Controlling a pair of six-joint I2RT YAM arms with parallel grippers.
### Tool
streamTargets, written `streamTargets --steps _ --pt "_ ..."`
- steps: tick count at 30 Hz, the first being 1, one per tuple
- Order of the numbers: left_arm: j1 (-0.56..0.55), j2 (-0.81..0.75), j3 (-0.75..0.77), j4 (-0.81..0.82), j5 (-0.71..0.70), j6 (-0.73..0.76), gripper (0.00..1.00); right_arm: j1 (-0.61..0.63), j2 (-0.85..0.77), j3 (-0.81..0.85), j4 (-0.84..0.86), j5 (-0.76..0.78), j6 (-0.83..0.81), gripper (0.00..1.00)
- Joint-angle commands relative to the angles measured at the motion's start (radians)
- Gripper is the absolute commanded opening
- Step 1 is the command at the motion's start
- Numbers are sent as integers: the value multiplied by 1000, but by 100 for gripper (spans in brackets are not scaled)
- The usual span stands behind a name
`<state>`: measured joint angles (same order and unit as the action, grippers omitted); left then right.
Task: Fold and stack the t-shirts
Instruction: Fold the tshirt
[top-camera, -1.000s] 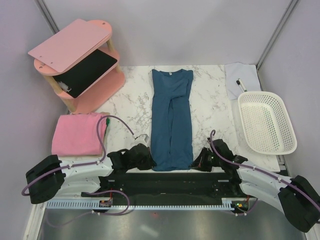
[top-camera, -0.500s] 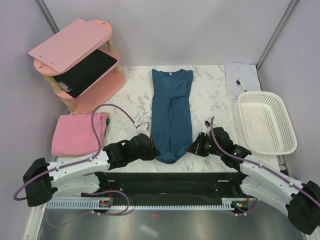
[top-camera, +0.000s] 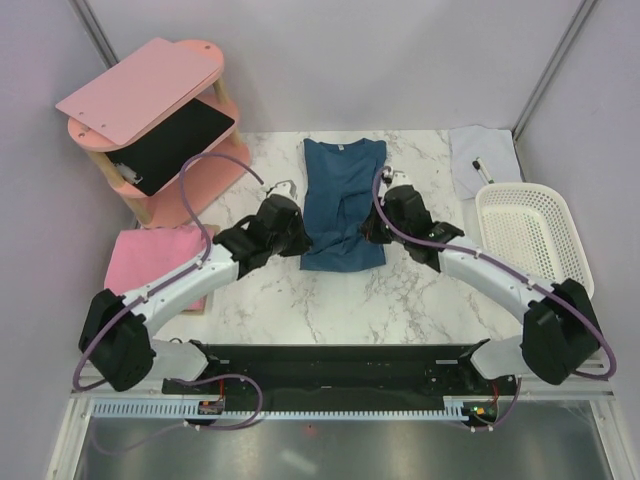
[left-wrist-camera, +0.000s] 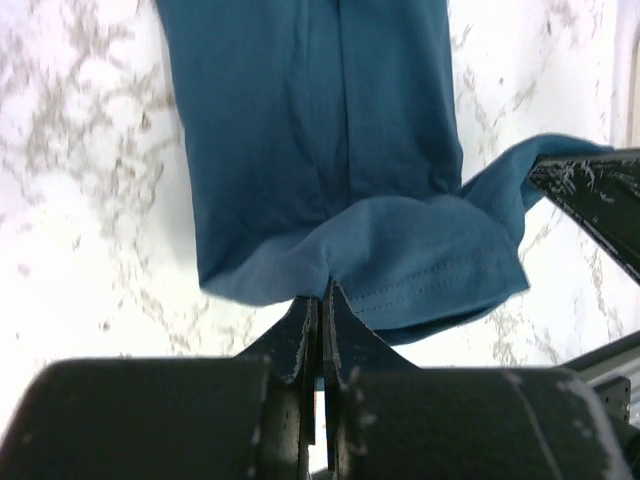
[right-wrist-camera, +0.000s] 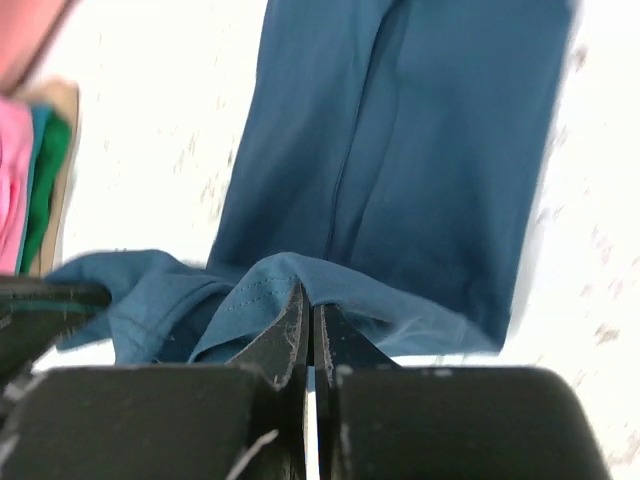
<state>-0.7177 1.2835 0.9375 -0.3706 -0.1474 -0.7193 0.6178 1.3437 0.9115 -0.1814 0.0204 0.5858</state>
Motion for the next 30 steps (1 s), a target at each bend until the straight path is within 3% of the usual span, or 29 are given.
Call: streamTargets --steps 1,15,16,18,19,20,22,23,24,30 --pt "61 114 138 27 95 129 2 -87 96 122 49 36 -87 0" --pt "208 559 524 -19 213 222 2 -201 572 464 71 1 -156 5" --pt "216 595 541 -19 227 227 27 -210 595 487 65 9 -158 6" --pt "241 626 602 -40 238 247 58 -216 638 535 63 24 -167 23" --pt "245 628 610 -41 226 245 79 -217 638 537 75 23 -193 30" --pt "248 602 606 -41 215 250 84 -216 588 482 147 18 -211 50" --pt "248 550 577 -22 180 264 99 -210 485 373 245 87 -215 73" --pt "248 487 529 -10 172 267 100 -208 381 280 302 114 -215 95" --pt "247 450 500 -1 160 270 100 -208 338 247 307 140 -211 98" --pt "245 281 270 68 209 238 100 -213 170 98 203 158 -138 98"
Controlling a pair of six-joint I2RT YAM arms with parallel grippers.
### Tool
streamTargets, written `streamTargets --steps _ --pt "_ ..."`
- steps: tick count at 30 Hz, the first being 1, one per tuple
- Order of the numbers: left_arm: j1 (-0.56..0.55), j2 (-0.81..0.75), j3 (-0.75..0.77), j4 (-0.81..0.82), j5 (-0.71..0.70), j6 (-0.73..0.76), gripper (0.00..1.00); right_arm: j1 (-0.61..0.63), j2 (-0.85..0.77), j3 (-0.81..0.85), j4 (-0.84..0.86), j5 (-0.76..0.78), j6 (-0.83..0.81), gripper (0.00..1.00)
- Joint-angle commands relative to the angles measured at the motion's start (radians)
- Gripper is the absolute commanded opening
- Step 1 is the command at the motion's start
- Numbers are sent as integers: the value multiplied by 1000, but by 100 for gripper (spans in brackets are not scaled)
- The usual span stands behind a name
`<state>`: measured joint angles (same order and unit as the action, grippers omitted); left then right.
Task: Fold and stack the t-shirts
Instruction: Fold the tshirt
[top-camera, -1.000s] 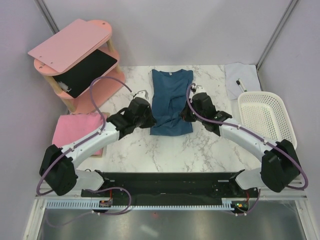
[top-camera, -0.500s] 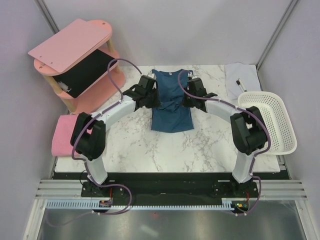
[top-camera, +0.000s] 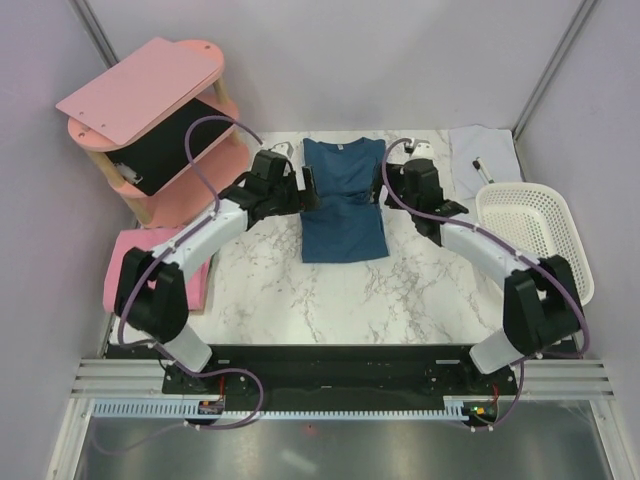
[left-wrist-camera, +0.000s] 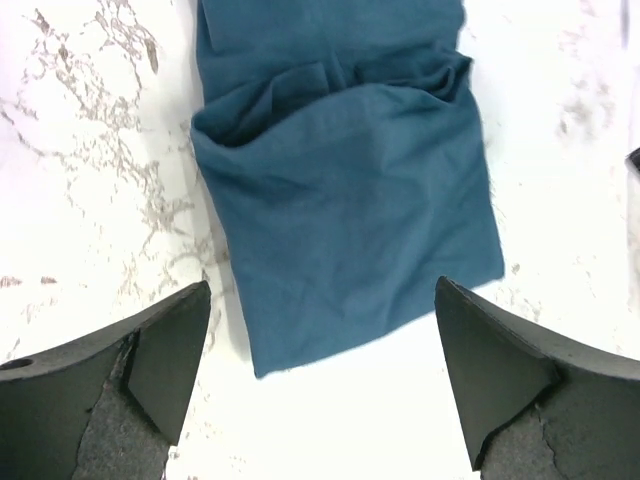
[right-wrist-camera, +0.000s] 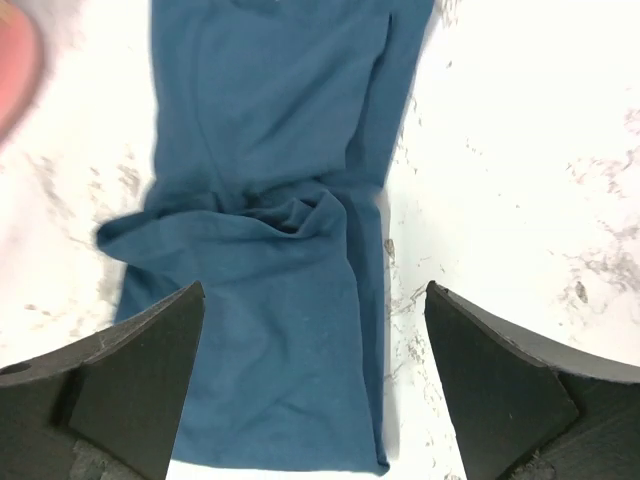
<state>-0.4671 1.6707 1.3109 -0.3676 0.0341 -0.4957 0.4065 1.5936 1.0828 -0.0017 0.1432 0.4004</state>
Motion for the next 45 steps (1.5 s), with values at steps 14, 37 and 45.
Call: streamTargets --steps 14,37,45 --pt "-4 -134 -529 349 139 -145 85 -8 31 -380 156 -195 305 88" --pt "-51 -228 -611 374 241 -173 2 6 -6 -524 155 -467 373 14" --pt "-134 -463 -604 165 138 -169 2 23 -269 -581 23 -493 318 12"
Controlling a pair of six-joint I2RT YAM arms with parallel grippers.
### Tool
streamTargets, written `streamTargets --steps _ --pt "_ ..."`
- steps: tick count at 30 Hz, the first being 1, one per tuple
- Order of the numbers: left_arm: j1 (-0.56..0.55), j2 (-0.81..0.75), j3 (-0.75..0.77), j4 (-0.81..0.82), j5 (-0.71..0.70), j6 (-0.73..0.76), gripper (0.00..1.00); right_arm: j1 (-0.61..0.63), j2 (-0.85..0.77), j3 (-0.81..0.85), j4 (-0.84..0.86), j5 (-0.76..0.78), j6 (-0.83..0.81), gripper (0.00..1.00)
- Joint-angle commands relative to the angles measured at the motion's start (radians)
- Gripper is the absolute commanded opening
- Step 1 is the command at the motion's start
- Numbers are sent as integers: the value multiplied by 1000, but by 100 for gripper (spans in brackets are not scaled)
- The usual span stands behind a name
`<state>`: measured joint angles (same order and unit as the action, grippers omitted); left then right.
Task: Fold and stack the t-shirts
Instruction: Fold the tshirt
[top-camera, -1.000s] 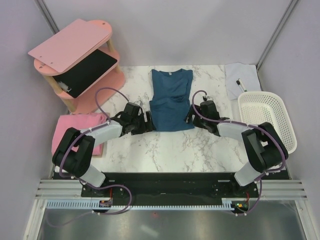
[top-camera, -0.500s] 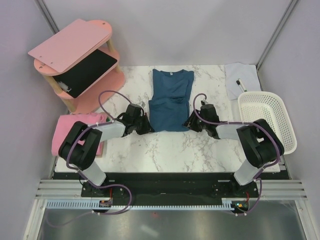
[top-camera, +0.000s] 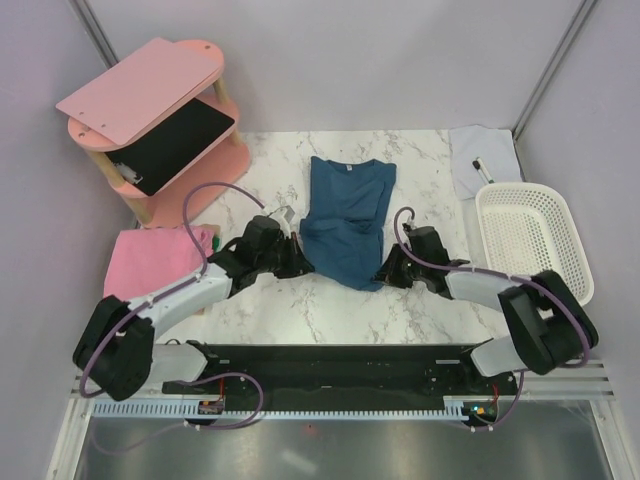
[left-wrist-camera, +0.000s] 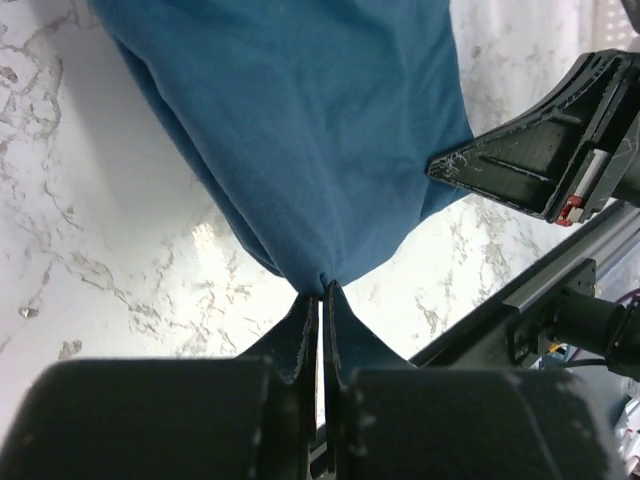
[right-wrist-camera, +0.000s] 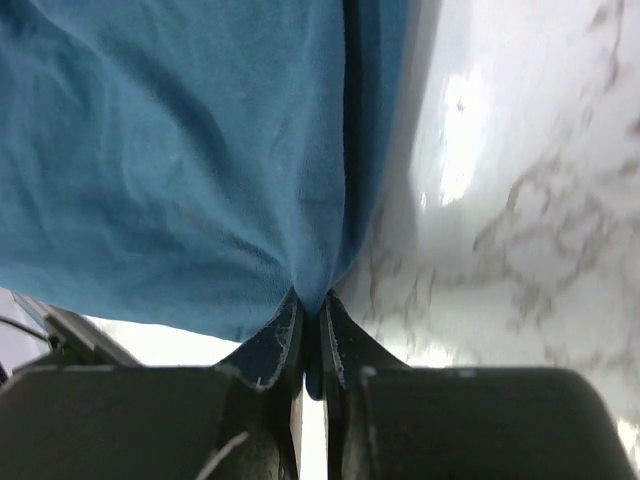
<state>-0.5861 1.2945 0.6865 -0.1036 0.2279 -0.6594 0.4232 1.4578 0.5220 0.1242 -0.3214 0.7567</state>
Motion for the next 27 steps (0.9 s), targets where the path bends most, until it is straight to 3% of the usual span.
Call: streamTargets --steps 1,5,10,27 --pt "-15 -98 33 -116 -76 0 2 3 -163 -17 -118 -21 -40 12" --pt "-14 -75 123 -176 -110 33 2 3 -281 42 -195 34 -59 13" --pt "-11 18 277 -206 -154 81 2 -4 -248 209 -259 129 -118 15" --pt "163 535 899 -251 -24 202 2 -170 312 794 -230 110 -255 17"
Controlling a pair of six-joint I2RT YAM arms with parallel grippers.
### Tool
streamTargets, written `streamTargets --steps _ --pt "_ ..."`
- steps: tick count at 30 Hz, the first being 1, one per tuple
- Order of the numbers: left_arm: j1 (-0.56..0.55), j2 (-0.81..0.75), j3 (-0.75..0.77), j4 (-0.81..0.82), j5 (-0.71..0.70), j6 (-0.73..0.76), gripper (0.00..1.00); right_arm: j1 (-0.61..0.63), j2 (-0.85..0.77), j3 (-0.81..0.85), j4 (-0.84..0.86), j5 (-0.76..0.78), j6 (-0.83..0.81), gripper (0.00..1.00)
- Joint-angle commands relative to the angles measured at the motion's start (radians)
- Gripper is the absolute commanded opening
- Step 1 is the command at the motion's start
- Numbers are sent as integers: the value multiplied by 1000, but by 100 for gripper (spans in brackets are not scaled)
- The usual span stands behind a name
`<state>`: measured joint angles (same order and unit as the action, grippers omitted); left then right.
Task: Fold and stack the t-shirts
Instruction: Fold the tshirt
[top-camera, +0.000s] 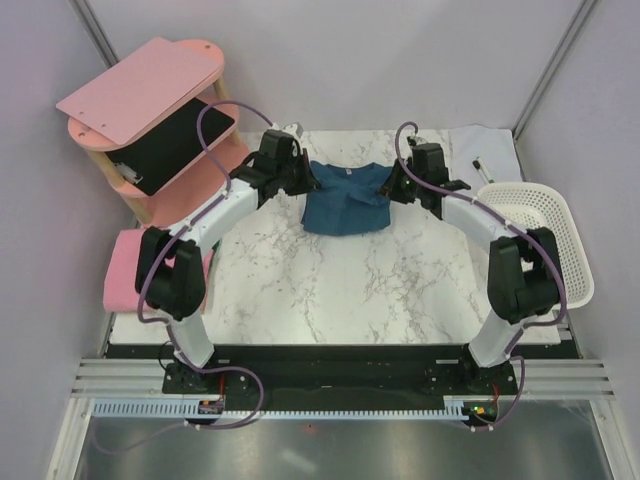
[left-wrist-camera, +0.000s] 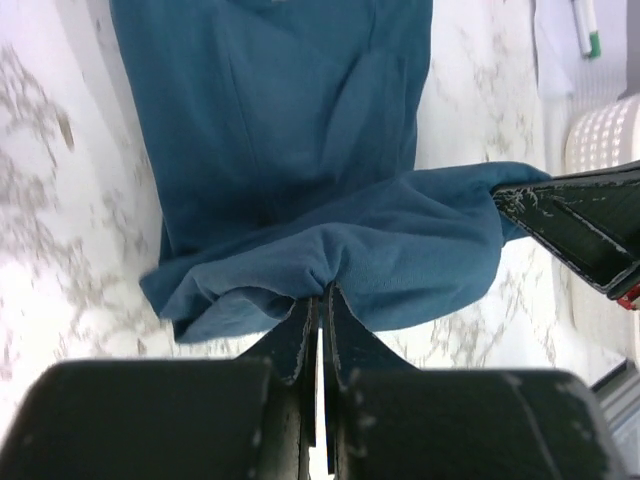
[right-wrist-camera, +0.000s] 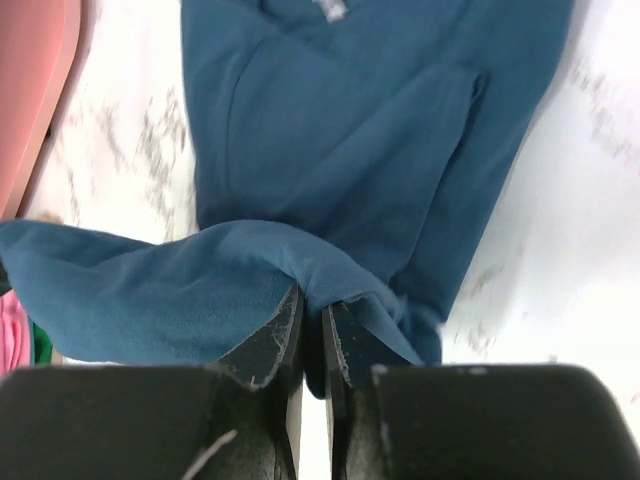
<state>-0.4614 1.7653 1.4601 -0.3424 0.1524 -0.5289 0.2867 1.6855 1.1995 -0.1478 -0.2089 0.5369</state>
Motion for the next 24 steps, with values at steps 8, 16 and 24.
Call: streamTargets --steps 8,16,24 --pt "108 327 477 -69 142 116 2 -99 341 372 53 -60 -20 18" --pt "158 615 791 -127 249 109 62 -121 577 589 53 -25 -6 37" --pt "159 378 518 30 210 138 82 -119 380 332 278 140 -22 98"
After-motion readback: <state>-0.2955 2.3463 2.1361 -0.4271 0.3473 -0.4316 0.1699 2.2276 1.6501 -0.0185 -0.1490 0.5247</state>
